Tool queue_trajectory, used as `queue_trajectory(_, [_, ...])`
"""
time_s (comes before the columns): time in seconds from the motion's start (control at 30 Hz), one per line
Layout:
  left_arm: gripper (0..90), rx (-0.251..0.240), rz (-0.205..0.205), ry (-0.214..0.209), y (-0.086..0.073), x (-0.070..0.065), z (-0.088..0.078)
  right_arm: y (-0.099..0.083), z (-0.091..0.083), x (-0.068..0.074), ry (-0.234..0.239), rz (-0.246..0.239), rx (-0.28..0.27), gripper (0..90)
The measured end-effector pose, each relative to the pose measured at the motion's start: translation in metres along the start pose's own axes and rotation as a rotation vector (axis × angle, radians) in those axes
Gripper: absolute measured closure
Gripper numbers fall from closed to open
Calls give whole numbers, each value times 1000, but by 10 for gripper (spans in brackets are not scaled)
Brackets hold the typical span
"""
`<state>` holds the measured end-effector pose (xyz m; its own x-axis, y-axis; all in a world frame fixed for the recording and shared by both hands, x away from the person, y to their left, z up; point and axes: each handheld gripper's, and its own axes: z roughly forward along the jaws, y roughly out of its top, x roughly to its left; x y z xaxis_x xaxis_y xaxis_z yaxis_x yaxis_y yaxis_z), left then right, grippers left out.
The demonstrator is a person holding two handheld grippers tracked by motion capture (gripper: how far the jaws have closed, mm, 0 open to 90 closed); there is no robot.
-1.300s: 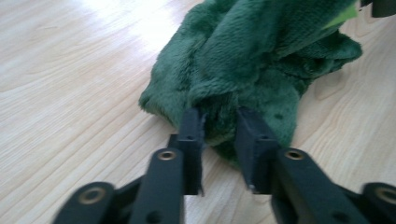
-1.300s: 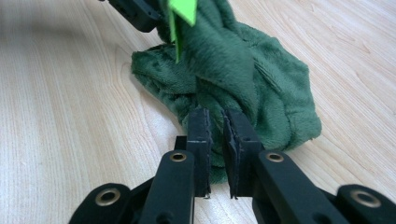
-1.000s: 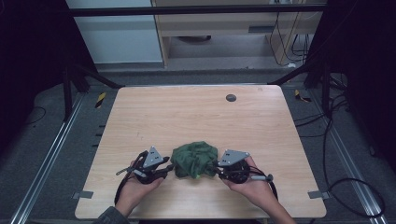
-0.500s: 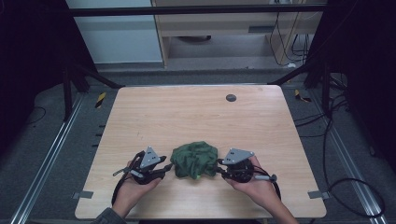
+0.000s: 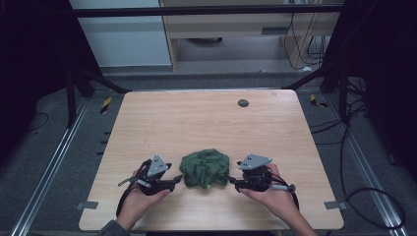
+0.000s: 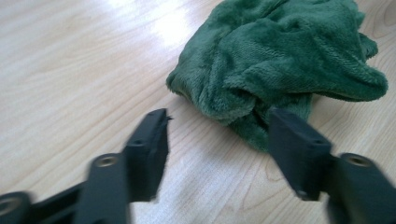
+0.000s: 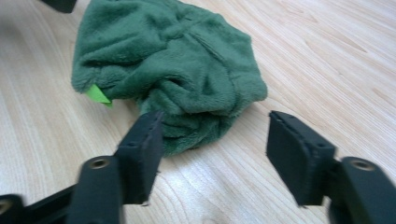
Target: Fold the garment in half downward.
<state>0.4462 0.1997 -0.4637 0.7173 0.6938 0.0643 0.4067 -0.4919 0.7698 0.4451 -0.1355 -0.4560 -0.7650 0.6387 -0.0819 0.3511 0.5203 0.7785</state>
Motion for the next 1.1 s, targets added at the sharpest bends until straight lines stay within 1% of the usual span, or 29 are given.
queue_trajectory(0.07, [304,8,-7,3,0,1,0,0,-1,-1,-7,11,3,290])
queue_trajectory(0.13, [236,21,-25,-2,0,2,0,-1,0,-2,-6,25,10,229])
queue_trajectory(0.2, [194,26,-39,2,-1,3,-1,-2,0,-4,-10,38,16,185])
queue_trajectory(0.27, [168,31,-45,1,-2,5,-2,-3,1,-6,-8,60,40,142])
queue_trajectory(0.3, [162,31,-48,2,-3,6,-3,-4,1,-7,-8,67,41,137])
queue_trajectory(0.33, [155,35,-55,1,-3,7,-3,-5,1,-8,-16,65,45,126])
queue_trajectory(0.4, [134,45,-60,-5,-5,9,-4,-7,2,-12,-29,87,69,89])
queue_trajectory(0.47, [124,50,-72,-8,-7,12,-6,-10,1,-14,-32,98,71,82])
queue_trajectory(0.53, [110,59,-72,-7,-10,14,-7,-13,0,-17,-35,109,88,61])
queue_trajectory(0.57, [107,62,-73,-6,-11,15,-8,-14,0,-18,-32,110,96,60])
queue_trajectory(0.73, [86,87,-83,0,-19,23,-11,-22,-1,-22,-50,111,140,59])
queue_trajectory(0.83, [80,99,-87,2,-24,27,-13,-25,-3,-25,-44,126,143,52])
queue_trajectory(0.9, [72,108,-82,-2,-27,29,-15,-27,-5,-28,-45,127,145,51])
queue_trajectory(1.1, [63,116,-96,-5,-33,37,-18,-33,-10,-36,-54,144,149,53])
